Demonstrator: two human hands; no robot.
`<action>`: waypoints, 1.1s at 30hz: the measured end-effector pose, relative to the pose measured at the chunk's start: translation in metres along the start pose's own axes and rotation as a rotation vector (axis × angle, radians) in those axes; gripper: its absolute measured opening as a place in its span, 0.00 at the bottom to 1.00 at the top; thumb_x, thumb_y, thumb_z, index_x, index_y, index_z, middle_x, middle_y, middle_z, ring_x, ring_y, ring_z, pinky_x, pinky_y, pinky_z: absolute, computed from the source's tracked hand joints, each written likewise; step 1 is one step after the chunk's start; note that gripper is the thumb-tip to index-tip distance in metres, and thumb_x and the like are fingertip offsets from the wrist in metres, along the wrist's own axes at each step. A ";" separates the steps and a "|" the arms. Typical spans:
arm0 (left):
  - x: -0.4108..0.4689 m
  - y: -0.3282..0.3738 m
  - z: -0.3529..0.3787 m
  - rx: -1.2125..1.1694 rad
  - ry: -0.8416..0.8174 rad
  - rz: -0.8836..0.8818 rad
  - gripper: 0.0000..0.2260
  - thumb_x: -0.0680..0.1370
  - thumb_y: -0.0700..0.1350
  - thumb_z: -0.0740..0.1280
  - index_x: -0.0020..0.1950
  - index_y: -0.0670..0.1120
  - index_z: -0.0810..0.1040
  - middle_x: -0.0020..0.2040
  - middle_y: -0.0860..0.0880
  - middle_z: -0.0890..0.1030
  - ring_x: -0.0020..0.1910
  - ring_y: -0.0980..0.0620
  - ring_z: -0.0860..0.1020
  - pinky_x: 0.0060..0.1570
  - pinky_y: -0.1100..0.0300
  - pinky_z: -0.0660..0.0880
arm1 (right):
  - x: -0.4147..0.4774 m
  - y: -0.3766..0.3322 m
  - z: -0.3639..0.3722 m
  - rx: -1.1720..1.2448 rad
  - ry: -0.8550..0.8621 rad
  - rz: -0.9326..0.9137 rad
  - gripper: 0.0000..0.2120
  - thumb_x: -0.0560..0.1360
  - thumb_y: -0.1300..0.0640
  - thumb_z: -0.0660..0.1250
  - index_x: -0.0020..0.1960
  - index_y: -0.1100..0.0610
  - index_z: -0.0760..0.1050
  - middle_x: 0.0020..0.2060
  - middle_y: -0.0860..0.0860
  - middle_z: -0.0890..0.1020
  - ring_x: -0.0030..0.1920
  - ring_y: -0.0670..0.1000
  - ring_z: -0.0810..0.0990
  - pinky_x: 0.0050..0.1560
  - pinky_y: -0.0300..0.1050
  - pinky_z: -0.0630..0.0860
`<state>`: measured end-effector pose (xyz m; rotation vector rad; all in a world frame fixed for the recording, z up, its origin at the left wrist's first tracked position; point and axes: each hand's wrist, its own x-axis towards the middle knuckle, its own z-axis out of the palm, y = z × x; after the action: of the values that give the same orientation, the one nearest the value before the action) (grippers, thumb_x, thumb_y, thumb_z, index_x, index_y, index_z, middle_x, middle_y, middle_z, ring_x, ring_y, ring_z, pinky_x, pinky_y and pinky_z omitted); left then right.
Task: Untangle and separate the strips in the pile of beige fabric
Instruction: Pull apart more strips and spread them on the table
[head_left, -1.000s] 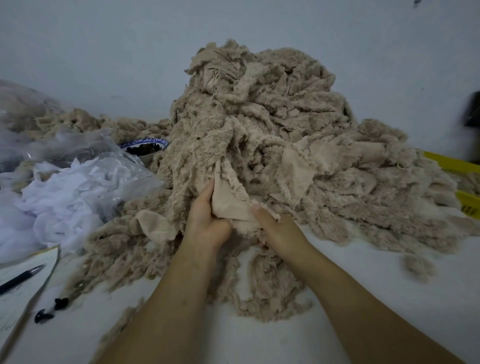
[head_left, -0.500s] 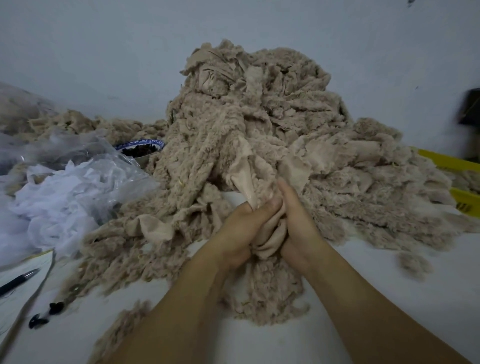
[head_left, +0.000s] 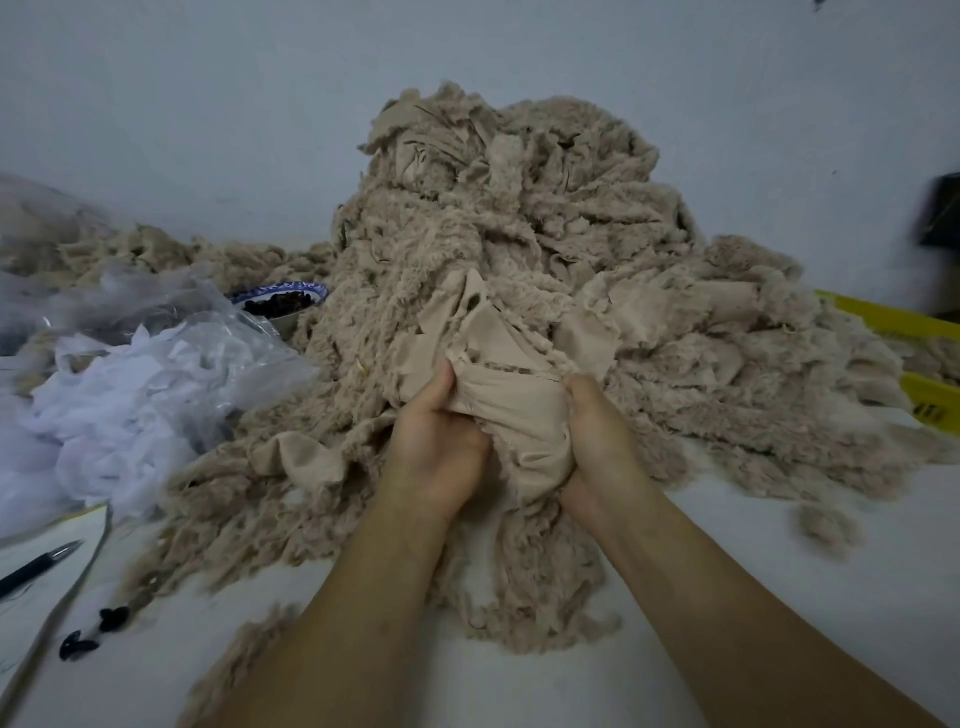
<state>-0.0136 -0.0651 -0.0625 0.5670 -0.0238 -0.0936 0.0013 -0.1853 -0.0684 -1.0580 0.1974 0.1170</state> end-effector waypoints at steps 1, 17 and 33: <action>0.001 0.002 -0.002 -0.069 0.026 0.010 0.18 0.83 0.48 0.58 0.50 0.40 0.84 0.49 0.42 0.85 0.46 0.47 0.85 0.47 0.54 0.79 | 0.000 -0.001 -0.001 -0.019 0.005 -0.008 0.17 0.81 0.50 0.58 0.60 0.57 0.80 0.53 0.57 0.85 0.53 0.58 0.84 0.58 0.59 0.80; -0.001 -0.003 0.000 0.669 0.259 -0.085 0.10 0.75 0.48 0.74 0.38 0.45 0.80 0.26 0.50 0.78 0.22 0.56 0.75 0.22 0.67 0.68 | -0.010 0.014 -0.007 -0.643 -0.237 -0.220 0.14 0.82 0.50 0.61 0.49 0.60 0.78 0.40 0.54 0.83 0.43 0.53 0.82 0.45 0.49 0.78; 0.008 0.006 -0.009 0.420 0.183 -0.006 0.28 0.74 0.68 0.60 0.50 0.43 0.80 0.40 0.49 0.83 0.26 0.57 0.71 0.23 0.66 0.68 | 0.008 -0.018 -0.032 0.035 -0.183 -0.046 0.19 0.81 0.46 0.62 0.49 0.56 0.87 0.49 0.66 0.83 0.45 0.61 0.82 0.44 0.46 0.79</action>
<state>-0.0045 -0.0558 -0.0665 0.9934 0.1394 -0.0412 0.0092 -0.2222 -0.0698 -1.0106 0.0095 0.1680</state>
